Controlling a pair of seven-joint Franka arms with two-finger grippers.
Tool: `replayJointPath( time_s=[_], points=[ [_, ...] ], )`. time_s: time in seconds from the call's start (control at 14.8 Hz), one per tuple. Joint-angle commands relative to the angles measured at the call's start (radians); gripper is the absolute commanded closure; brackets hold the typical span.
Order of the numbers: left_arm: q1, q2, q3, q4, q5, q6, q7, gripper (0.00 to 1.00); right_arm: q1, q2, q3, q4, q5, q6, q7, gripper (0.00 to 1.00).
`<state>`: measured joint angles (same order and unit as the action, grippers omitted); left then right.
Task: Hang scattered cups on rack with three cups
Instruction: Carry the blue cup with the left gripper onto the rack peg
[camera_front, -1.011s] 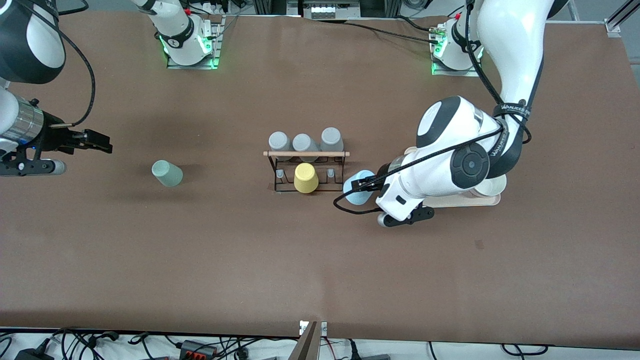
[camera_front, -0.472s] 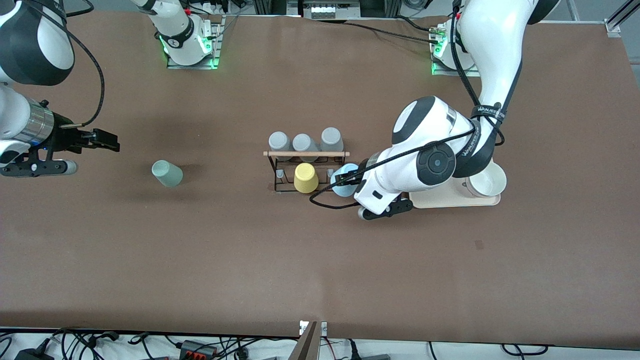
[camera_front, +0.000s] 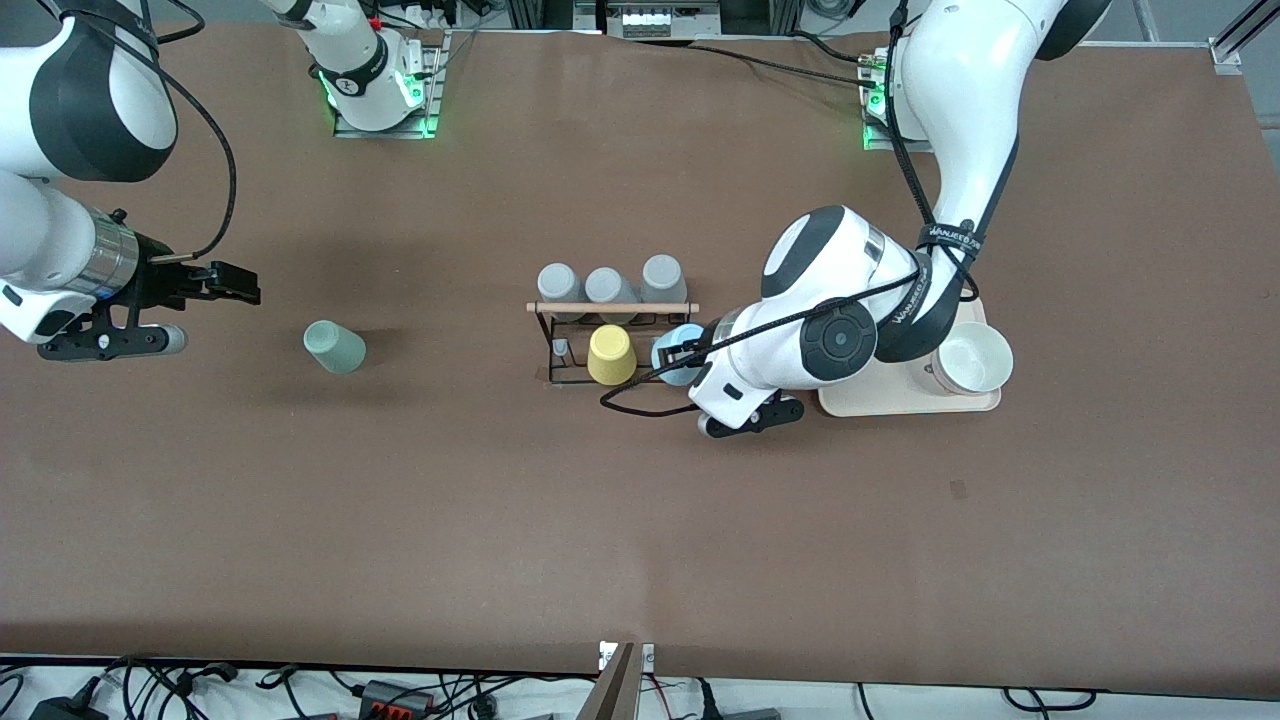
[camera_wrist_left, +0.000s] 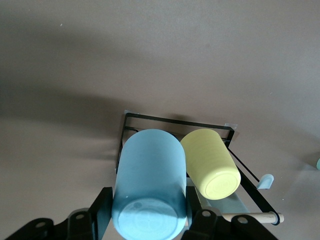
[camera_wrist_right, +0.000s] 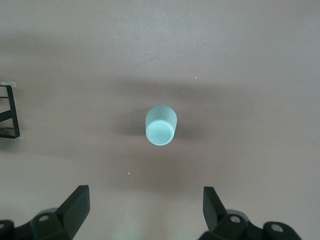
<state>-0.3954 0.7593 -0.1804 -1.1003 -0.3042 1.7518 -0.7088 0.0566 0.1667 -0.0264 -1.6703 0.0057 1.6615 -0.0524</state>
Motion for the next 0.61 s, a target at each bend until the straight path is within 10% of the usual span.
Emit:
replayJointPath(
  time_s=[0.0,0.54],
  points=[
    [-0.028,0.037,0.009,0.037,-0.012,0.003,-0.001,0.99,0.006,-0.009,-0.001,-0.002,-0.007,-0.003,0.011,0.00],
    [-0.045,0.052,0.013,0.028,-0.004,0.037,-0.005,0.99,0.006,-0.009,-0.001,0.000,-0.007,0.040,0.011,0.00]
  ],
)
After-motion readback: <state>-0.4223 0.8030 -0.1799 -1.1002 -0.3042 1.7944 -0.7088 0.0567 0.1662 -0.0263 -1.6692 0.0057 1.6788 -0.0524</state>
